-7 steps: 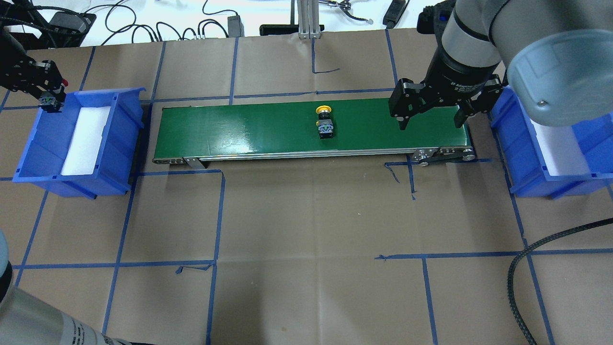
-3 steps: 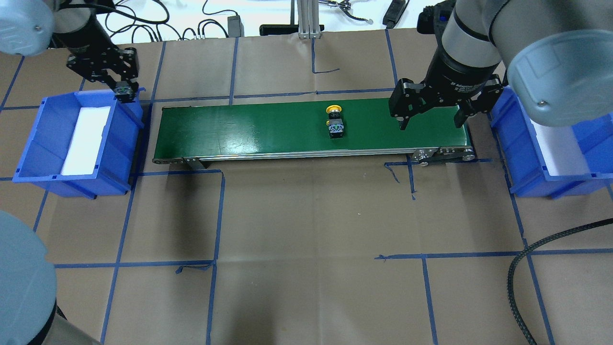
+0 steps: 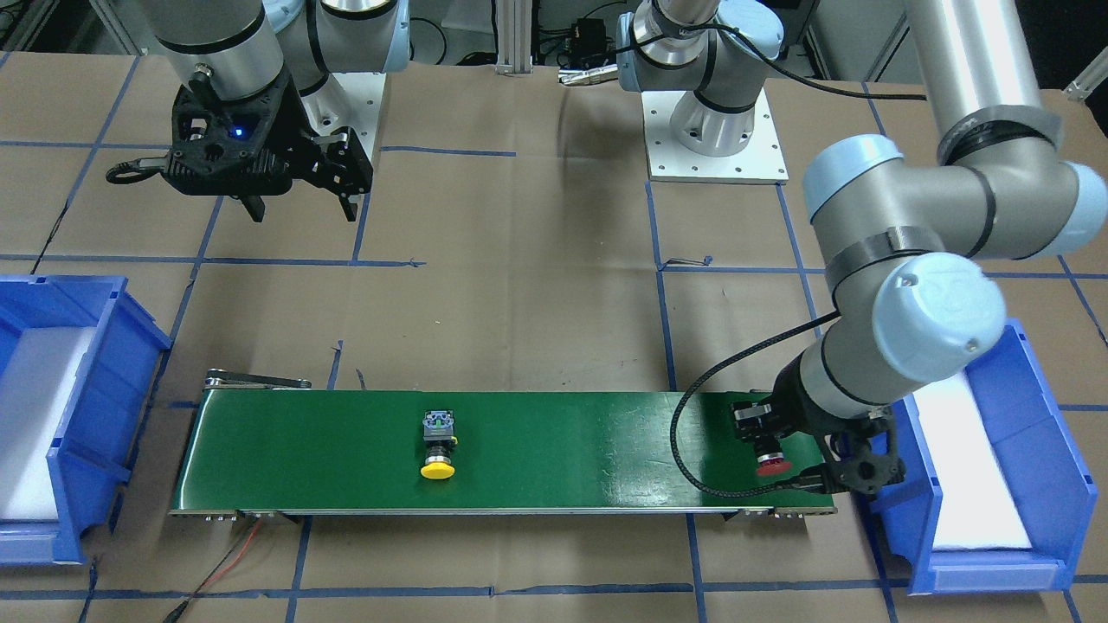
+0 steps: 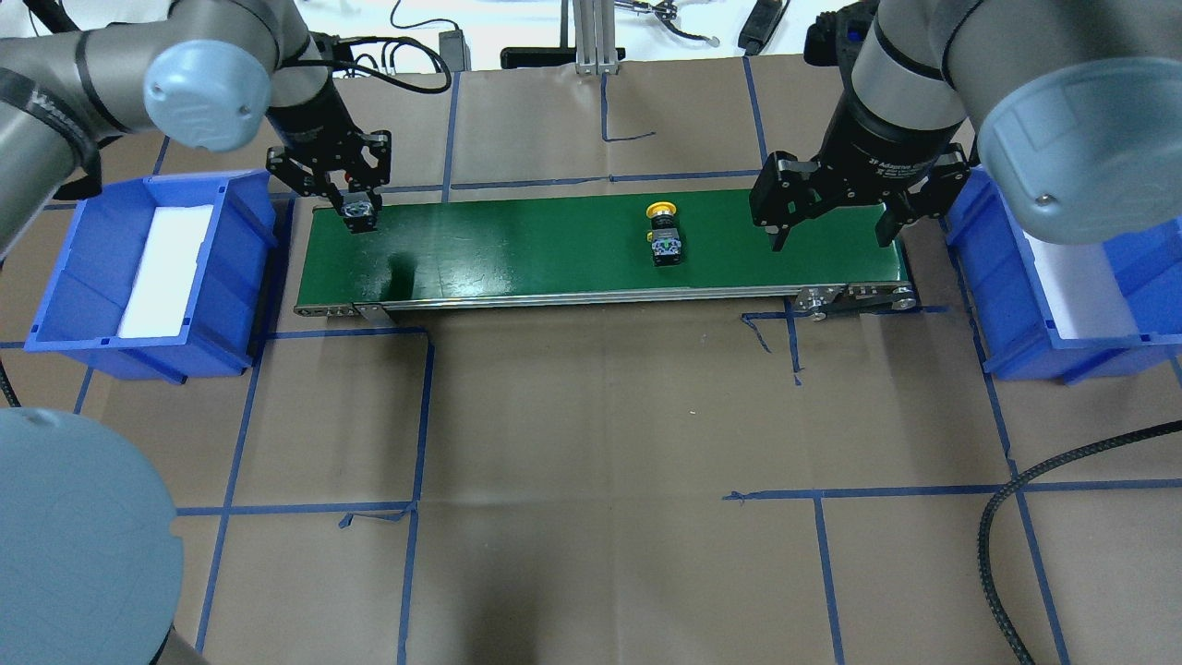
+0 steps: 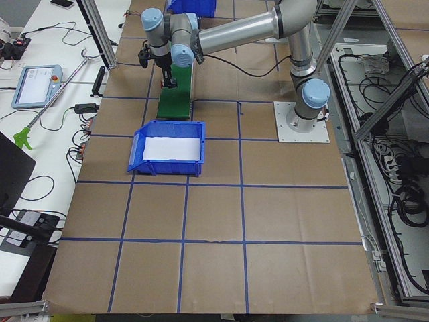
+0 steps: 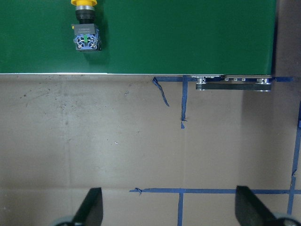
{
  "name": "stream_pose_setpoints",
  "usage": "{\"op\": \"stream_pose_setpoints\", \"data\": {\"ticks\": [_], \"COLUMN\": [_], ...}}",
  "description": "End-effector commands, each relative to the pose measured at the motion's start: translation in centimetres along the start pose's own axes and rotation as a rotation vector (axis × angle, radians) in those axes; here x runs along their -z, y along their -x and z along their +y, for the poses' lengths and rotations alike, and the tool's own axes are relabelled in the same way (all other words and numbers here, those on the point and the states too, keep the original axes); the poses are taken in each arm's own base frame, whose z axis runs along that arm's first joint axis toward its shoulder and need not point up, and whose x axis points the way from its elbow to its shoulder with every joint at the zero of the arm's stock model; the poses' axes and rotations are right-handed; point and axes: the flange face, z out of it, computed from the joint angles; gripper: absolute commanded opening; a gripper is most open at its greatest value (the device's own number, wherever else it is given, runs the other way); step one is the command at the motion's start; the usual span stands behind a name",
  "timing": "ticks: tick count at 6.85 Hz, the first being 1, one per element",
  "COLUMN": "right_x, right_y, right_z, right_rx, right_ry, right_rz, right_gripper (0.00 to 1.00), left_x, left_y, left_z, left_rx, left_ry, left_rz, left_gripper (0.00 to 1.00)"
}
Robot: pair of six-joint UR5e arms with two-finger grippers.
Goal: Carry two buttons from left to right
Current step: 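Carry the red button onto the conveyor with the left gripper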
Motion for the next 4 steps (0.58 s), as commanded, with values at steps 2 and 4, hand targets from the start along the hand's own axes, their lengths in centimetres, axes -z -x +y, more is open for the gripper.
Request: {"op": "stream_pose_setpoints", "data": {"ticks": [2,4], "right_x": [-0.01,-0.08], "right_y": [0.0,0.02], "right_z": [0.0,-0.04], "right_rx": [0.0,0.002], "right_ry": [0.0,0.002], "right_rz": [0.0,-0.001], "right_gripper": [1.0,1.0], "left_x": [-5.2,-4.6], "left_y": [-0.88,-1.05], "left_z": [0.97,0.84], "left_rx": [0.01,0.013], "left_ry": [-0.003,-0.013], "left_rz": [0.0,0.007], "left_gripper": [0.11,1.0]}}
